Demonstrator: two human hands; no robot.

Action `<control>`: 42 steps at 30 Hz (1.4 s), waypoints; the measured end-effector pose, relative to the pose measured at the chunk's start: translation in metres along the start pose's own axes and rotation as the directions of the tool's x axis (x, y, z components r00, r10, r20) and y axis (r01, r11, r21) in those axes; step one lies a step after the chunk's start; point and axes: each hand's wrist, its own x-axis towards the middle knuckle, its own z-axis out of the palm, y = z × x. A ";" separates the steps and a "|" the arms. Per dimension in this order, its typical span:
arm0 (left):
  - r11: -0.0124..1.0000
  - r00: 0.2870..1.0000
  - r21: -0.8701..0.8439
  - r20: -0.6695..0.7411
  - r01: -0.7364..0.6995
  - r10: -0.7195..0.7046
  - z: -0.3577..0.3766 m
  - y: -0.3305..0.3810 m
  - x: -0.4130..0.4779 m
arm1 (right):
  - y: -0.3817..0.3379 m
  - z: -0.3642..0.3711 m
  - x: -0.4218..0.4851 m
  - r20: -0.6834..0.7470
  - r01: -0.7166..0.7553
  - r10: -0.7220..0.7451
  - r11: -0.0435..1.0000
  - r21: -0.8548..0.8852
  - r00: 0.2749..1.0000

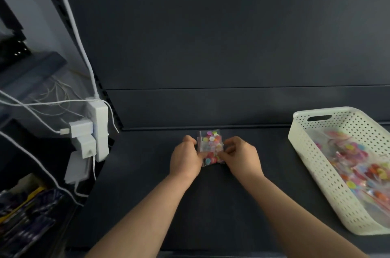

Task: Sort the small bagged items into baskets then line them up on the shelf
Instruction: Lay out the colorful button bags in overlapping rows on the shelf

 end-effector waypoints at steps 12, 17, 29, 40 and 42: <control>0.967 0.974 -0.122 0.002 -0.223 0.225 0.000 0.076 -0.029 | 0.016 -0.094 -0.027 -0.137 0.176 -0.299 0.811 -0.558 0.944; 0.884 0.894 -0.161 0.023 -0.439 0.448 0.026 0.159 -0.056 | 0.063 -0.162 -0.039 -0.253 0.037 -0.238 0.793 -0.608 0.938; 0.631 0.523 0.187 0.752 -0.753 0.401 0.082 0.268 -0.106 | 0.155 -0.239 -0.056 -0.297 -0.181 0.029 0.846 -0.501 0.954; 0.920 0.852 -0.234 0.357 -0.316 0.383 0.084 0.258 -0.082 | 0.139 -0.242 -0.045 -0.058 -0.114 0.131 0.965 0.234 0.990; 0.905 0.886 -0.355 0.304 -0.235 0.349 0.077 0.252 -0.081 | 0.129 -0.240 -0.046 0.085 -0.176 0.153 0.855 0.487 0.984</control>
